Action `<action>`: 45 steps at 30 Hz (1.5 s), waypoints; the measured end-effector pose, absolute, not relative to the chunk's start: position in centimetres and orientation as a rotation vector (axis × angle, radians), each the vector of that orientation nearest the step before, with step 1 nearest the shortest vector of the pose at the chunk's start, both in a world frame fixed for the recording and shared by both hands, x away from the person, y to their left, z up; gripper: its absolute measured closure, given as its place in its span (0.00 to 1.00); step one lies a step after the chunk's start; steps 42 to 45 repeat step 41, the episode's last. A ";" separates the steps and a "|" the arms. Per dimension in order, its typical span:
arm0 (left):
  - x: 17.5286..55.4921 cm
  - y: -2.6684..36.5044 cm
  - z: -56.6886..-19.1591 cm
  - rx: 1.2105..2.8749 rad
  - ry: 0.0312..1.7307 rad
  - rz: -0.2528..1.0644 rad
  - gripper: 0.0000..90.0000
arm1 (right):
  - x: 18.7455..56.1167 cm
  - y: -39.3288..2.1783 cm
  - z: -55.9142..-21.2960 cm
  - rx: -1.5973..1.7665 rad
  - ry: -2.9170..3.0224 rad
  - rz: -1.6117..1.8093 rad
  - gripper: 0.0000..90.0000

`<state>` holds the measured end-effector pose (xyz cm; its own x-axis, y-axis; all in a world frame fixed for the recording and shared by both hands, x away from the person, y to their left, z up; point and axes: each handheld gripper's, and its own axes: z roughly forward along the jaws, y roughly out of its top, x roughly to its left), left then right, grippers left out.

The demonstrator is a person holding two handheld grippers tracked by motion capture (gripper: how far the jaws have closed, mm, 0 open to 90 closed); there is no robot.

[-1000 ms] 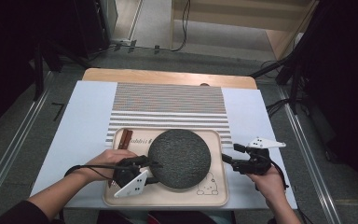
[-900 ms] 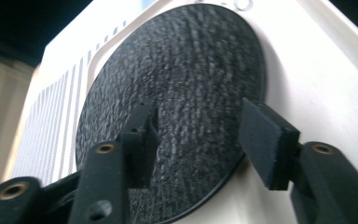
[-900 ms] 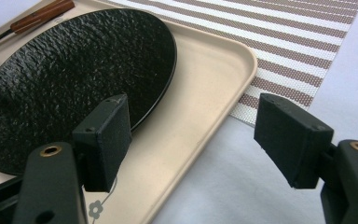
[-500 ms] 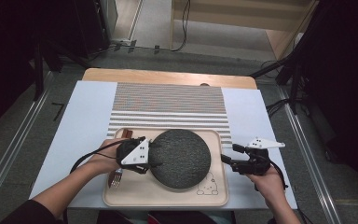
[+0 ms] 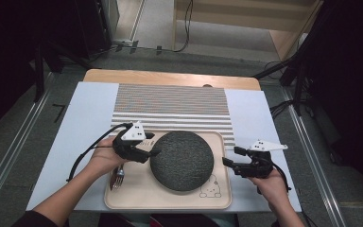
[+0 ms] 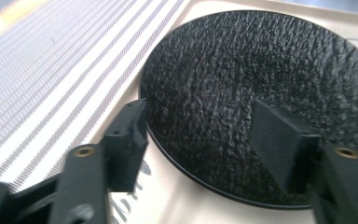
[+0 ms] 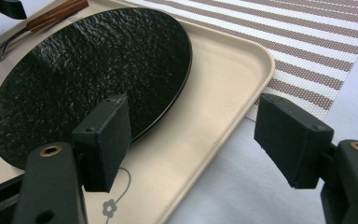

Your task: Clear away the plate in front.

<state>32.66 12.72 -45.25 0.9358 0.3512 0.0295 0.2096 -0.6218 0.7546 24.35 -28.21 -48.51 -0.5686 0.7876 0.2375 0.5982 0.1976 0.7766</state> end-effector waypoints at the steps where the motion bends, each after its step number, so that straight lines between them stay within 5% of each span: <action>1: 32.8 12.8 -45.2 2.270 0.420 0.209 0.39 | 24.3 -28.2 -48.5 1.334 2.256 1.309 0.28; 19: 32.1 16.0 -45.2 2.215 0.707 0.152 0.33 | 24.2 -27.9 -48.4 1.309 2.274 1.327 0.28; 45: 30.3 20.7 -45.4 2.129 0.857 0.215 0.33 | 24.0 -27.6 -48.6 1.299 2.309 1.327 0.28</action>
